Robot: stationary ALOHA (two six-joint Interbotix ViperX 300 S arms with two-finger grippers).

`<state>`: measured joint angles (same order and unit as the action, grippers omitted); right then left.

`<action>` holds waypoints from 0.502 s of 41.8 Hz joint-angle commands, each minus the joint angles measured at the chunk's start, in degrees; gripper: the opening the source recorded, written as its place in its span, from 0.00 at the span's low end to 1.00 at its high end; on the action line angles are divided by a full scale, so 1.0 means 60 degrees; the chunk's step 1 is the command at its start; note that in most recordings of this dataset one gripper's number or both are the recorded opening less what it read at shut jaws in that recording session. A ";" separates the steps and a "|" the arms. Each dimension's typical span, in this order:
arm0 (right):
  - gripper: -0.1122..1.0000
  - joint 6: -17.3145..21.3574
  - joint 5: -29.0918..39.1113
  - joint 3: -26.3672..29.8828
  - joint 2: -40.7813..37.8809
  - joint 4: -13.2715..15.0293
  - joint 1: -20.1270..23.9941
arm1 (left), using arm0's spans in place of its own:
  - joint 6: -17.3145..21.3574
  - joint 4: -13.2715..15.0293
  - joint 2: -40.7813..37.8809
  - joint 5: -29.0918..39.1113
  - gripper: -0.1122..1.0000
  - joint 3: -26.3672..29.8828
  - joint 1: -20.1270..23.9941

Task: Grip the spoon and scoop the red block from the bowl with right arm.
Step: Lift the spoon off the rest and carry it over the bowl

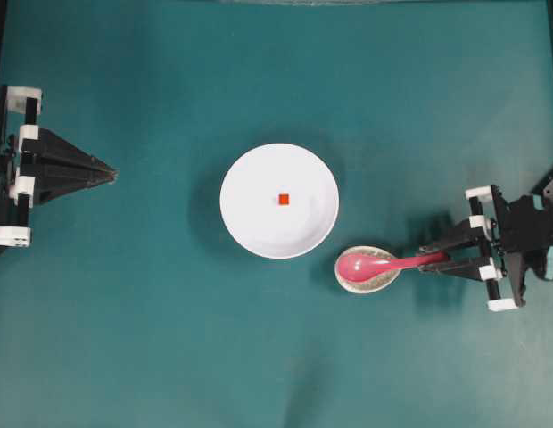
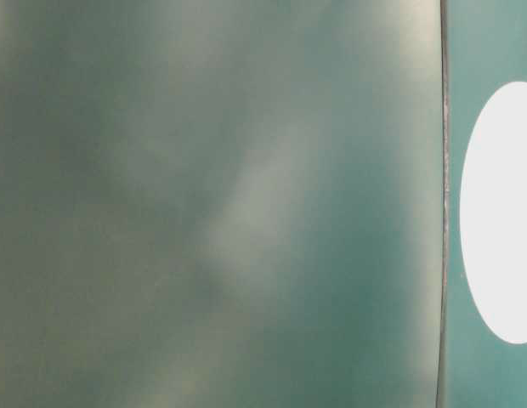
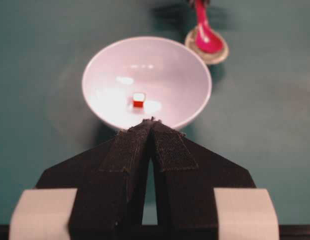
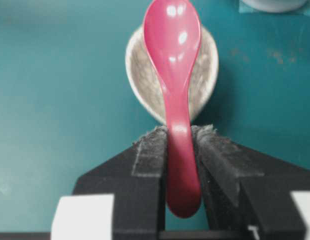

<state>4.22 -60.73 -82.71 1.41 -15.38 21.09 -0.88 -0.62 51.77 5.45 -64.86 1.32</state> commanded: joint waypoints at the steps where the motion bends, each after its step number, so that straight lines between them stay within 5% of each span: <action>1: 0.32 0.0000 0.0615 0.0205 0.0952 -0.0015 0.0000 | 0.0000 -0.0029 -0.0044 0.0029 0.10 0.0264 0.0000; 8: 0.32 -0.0190 0.3091 0.0762 0.2900 -0.0015 -0.0205 | 0.0000 -0.0029 -0.0044 0.0029 0.10 0.0264 0.0015; 21: 0.32 -0.1655 0.8394 0.2241 0.6328 0.0000 -0.1611 | 0.0000 -0.0029 -0.0059 0.0029 0.10 0.0234 0.0000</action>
<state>-4.57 -16.35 -72.33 36.04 -15.38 13.80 -0.79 -0.62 51.77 5.89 -64.86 1.32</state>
